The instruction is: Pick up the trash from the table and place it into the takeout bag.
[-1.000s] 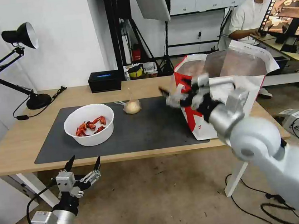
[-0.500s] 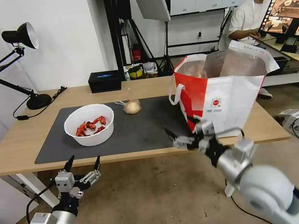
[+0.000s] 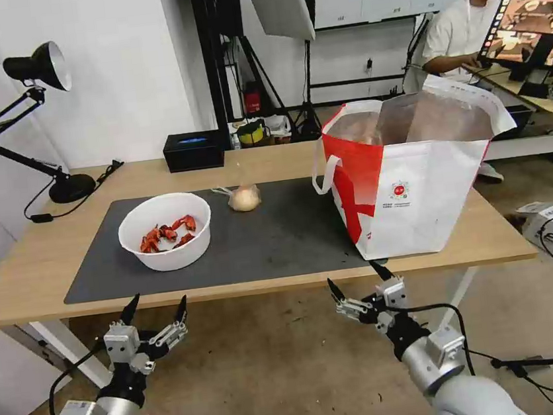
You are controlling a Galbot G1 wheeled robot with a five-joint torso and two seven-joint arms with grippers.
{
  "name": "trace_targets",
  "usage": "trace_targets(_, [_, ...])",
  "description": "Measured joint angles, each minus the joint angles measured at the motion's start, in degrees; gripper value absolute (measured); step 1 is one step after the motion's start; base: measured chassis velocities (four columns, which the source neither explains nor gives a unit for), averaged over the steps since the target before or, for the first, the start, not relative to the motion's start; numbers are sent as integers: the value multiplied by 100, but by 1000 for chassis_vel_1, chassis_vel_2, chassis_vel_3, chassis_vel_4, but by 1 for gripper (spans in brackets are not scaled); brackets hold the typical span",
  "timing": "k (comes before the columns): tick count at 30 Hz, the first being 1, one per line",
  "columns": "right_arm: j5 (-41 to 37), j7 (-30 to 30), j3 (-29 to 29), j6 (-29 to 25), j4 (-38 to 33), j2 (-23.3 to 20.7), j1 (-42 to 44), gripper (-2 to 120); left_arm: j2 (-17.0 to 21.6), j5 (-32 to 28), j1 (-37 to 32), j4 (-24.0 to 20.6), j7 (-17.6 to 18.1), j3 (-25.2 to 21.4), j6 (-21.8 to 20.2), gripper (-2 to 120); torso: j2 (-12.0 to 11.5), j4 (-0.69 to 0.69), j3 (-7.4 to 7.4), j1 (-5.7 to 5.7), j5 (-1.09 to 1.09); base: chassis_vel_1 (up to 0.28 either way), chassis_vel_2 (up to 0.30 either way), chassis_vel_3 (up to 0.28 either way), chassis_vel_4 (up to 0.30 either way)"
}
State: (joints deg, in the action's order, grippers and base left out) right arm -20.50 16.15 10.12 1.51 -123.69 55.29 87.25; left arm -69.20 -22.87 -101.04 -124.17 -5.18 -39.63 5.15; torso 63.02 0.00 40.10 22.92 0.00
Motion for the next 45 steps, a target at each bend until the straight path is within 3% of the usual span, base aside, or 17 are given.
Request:
trace_targets(16, [200, 240, -284, -79, 269, 206, -10, 100, -6, 76, 37, 254, -98, 72, 10, 100, 0, 0, 0, 0, 0, 0, 0, 0, 0])
trace_targets(33, [111, 253, -291, -50, 246, 149, -133, 100, -40, 120, -47, 182, -107, -1, 10, 100, 0, -1, 0, 0, 0, 0, 0, 0, 0])
trace_targets(39, [-508, 157, -668, 36, 181, 100, -856, 100, -52, 177, -57, 156, -105, -5, 10, 100, 0, -1, 1, 0, -1, 0, 0, 0, 0])
trace_targets(45, [-1054, 247, -1583, 494, 495, 70, -2578, 100, -73, 277, -71, 104, -104, 5, 10, 100, 0, 1, 1, 0, 1, 0, 0, 0, 0])
